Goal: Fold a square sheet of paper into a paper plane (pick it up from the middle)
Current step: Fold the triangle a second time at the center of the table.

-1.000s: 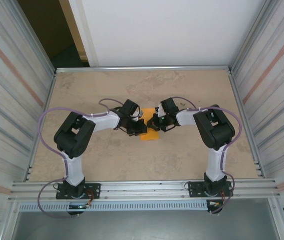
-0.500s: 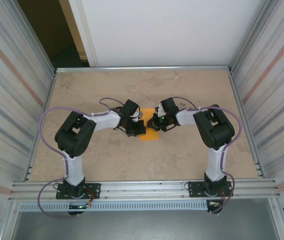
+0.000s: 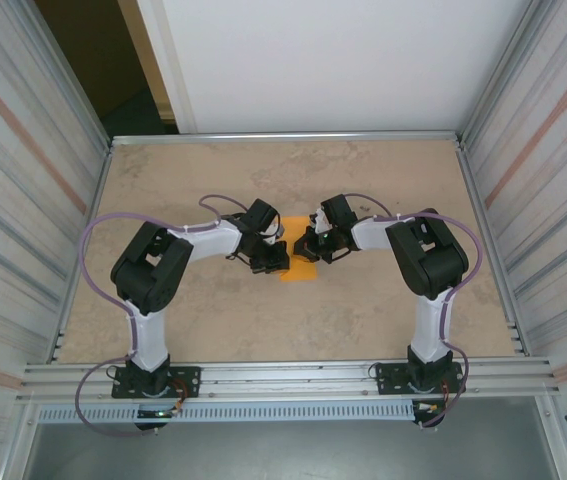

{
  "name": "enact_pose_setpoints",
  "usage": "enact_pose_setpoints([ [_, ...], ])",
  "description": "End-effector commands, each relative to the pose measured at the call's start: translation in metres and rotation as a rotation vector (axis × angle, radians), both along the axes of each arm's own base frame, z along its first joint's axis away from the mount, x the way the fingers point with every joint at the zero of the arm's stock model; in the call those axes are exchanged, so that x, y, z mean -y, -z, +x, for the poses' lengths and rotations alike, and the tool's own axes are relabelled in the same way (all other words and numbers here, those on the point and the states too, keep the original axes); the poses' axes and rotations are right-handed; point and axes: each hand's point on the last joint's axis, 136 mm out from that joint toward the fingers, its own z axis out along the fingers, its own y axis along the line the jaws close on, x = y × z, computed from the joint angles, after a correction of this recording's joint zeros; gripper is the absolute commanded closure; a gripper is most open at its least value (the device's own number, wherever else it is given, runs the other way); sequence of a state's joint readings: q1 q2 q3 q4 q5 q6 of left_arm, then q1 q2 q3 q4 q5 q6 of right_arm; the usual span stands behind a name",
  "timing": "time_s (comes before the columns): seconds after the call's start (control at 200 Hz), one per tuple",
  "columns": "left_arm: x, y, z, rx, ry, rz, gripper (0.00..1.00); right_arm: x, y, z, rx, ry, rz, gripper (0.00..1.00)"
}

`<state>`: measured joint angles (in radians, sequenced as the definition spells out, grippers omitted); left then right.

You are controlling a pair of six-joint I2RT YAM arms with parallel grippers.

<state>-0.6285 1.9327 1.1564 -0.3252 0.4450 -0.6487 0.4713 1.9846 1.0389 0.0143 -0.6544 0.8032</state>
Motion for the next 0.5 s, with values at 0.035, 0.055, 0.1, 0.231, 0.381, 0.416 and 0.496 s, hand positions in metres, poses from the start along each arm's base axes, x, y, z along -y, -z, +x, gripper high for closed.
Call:
enact_pose_setpoints([
  [0.035, -0.020, 0.023, -0.010, -0.050, -0.004, 0.107, 0.92, 0.040, 0.051, -0.016, -0.147, 0.082, -0.194, 1.00],
  [0.055, -0.021, 0.025, -0.011, -0.054, -0.008, 0.111, 0.92, 0.038, 0.045, -0.012, -0.130, 0.081, -0.184, 1.00],
  [0.1, -0.022, 0.026, -0.011, -0.061, -0.012, 0.113, 0.93, 0.033, 0.028, -0.003, -0.088, 0.071, -0.153, 1.00],
  [0.231, -0.023, 0.028, -0.011, -0.066, -0.018, 0.112, 0.94, 0.019, -0.016, 0.013, 0.029, 0.021, -0.086, 1.00],
  [0.381, -0.022, 0.027, -0.010, -0.065, -0.018, 0.107, 0.95, 0.008, -0.026, 0.000, 0.057, -0.042, -0.092, 1.00],
  [0.416, -0.021, 0.027, -0.010, -0.065, -0.019, 0.105, 0.95, 0.006, -0.024, -0.005, 0.052, -0.054, -0.103, 1.00],
  [0.496, -0.020, 0.027, -0.009, -0.066, -0.017, 0.101, 0.95, 0.002, -0.015, -0.014, 0.033, -0.070, -0.119, 1.00],
])
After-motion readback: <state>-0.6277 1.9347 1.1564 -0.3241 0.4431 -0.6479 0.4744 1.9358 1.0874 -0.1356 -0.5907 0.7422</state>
